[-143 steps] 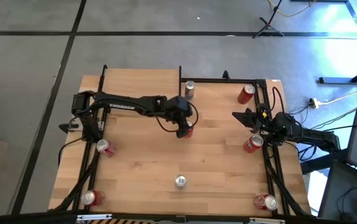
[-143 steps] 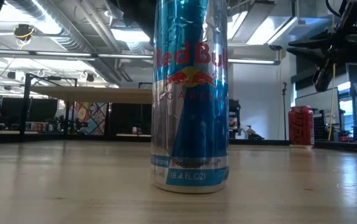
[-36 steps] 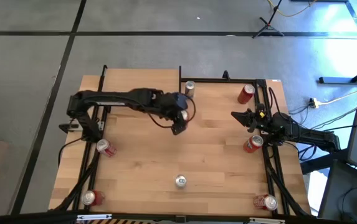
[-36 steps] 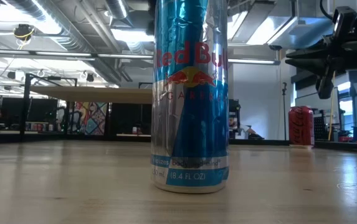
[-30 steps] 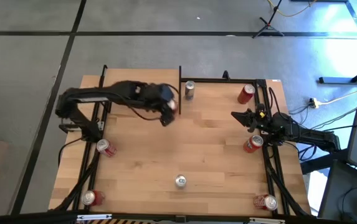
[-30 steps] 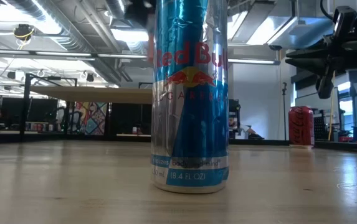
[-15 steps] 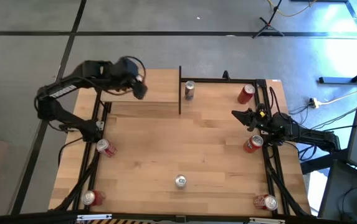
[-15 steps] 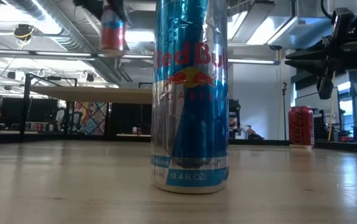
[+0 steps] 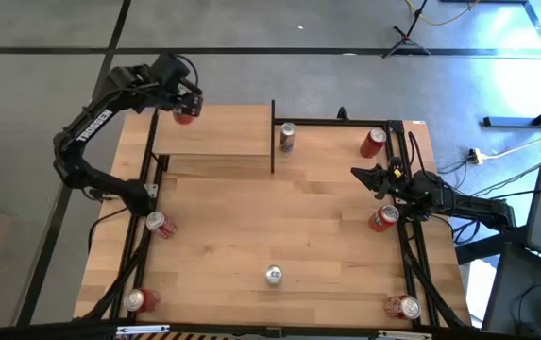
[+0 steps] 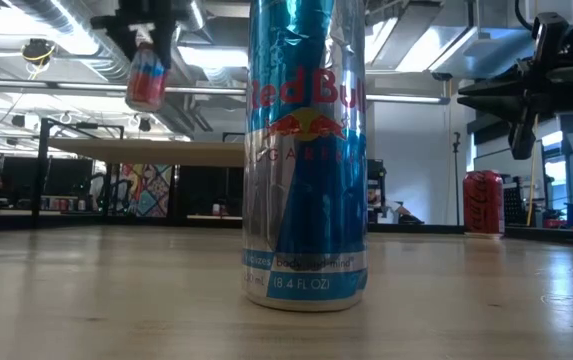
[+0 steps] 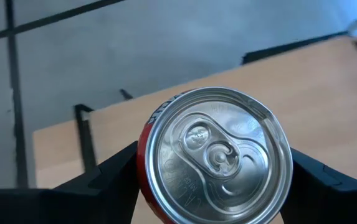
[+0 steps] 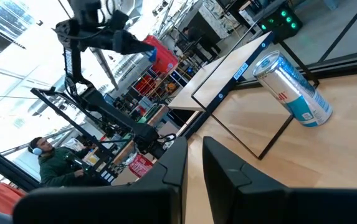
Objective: Place canned beverage on shelf
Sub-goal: Put the left red soda can on the shelf
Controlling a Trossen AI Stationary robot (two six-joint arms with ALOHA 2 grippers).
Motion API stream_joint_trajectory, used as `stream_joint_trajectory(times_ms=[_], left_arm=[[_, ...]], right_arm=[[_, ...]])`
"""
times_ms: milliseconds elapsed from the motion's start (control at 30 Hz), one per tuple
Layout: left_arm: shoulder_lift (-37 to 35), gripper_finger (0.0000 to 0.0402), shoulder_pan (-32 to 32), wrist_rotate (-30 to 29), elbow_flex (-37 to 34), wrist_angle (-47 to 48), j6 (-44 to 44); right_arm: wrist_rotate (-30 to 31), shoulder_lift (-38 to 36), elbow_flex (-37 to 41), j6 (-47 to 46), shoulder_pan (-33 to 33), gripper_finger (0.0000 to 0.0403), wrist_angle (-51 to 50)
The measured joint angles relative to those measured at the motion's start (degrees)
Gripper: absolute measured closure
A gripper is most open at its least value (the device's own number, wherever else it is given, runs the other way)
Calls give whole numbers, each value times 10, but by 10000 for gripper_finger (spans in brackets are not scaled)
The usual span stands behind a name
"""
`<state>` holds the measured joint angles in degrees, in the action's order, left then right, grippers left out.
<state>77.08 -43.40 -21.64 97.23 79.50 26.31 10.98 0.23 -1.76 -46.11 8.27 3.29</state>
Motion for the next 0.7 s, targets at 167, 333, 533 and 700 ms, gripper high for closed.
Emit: stream_joint_trajectory(times_ms=[167,333,533,700], left_arm=[[0,128,-80,40,-46,-25,-47],[1,128,-128,76,-99,-89,-74],[1,128,-163,82,-140,-114,-102],[1,128,-169,99,-144,-124,-116]], right_arm=[[0,0,0,0,0,363,0],[1,0,0,0,0,363,0],[1,0,0,0,0,363,0],[6,0,0,-1,0,363,0]])
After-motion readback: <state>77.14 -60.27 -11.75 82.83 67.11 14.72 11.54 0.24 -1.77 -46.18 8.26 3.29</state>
